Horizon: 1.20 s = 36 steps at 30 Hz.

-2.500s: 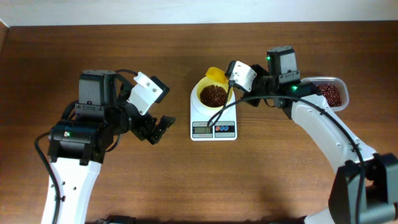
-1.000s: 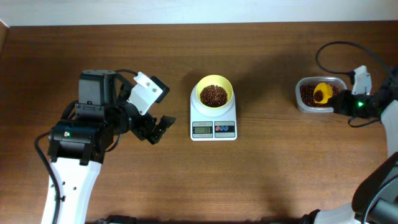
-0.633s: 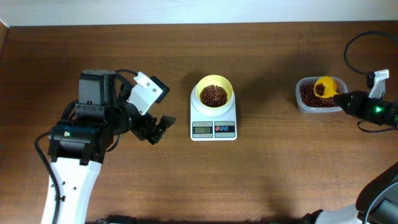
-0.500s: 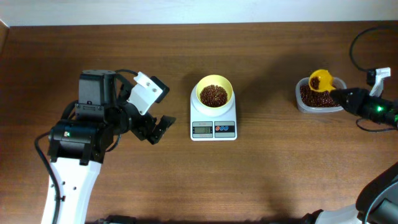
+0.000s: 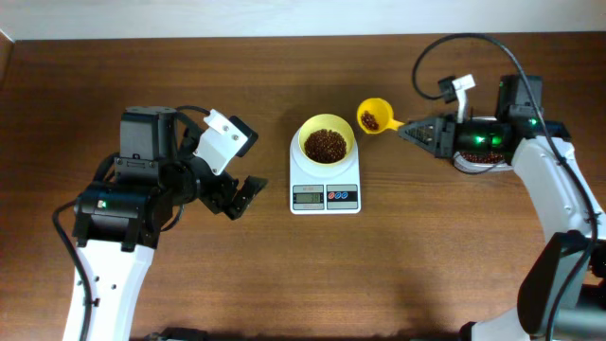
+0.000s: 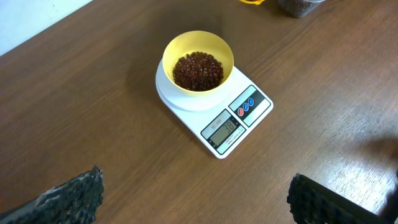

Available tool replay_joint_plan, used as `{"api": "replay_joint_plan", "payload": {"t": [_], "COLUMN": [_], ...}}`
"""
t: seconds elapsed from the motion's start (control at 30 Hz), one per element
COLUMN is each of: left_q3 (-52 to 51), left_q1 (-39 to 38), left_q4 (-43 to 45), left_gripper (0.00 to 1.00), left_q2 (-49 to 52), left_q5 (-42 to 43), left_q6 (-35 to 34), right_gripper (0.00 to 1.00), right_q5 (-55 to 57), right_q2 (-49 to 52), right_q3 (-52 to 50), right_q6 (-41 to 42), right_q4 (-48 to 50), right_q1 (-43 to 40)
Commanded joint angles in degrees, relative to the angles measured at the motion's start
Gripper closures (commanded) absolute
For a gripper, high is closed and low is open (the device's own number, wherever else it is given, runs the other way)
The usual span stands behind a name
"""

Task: Scoop item into bowl and weigh 50g on scale
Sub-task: 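Lift the filled scoop and carry it over the yellow bowl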

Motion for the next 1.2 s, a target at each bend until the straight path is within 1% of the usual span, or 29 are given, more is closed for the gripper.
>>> {"api": "replay_joint_plan", "payload": {"t": [0.0, 0.13, 0.23, 0.27, 0.33, 0.37, 0.6, 1.17], "left_q3": [1.01, 1.01, 1.01, 1.01, 1.01, 1.01, 1.01, 1.01], "left_q1": [0.22, 0.22, 0.22, 0.22, 0.22, 0.22, 0.22, 0.22], "left_q4": [0.09, 0.09, 0.09, 0.09, 0.09, 0.09, 0.09, 0.09], "left_gripper": [0.01, 0.01, 0.01, 0.01, 0.01, 0.01, 0.01, 0.02], "left_q2": [-0.24, -0.24, -0.24, -0.24, -0.24, -0.22, -0.22, -0.22], "left_q5": [-0.26, -0.26, -0.26, -0.26, -0.26, -0.26, -0.24, -0.26], "left_q6": [0.92, 0.92, 0.92, 0.92, 0.92, 0.92, 0.9, 0.92], "right_gripper": [0.96, 0.96, 0.96, 0.96, 0.96, 0.96, 0.96, 0.96], "right_q5": [-1.03, 6.84, 7.89, 7.89, 7.89, 7.89, 7.91, 9.75], "right_q2": [-0.46, -0.44, -0.44, -0.44, -0.39, -0.37, -0.35, -0.33], "right_q3": [1.07, 1.07, 1.07, 1.07, 1.07, 1.07, -0.42, -0.46], "right_q6": [-0.39, -0.5, -0.74, -2.84, -6.29, -6.47, -7.08, -7.06], "right_q4": [3.67, 7.63, 11.28, 11.85, 11.58, 11.58, 11.17, 11.19], "right_q1": [3.85, 7.8, 9.35, 9.7, 9.84, 9.84, 9.84, 9.84]}}
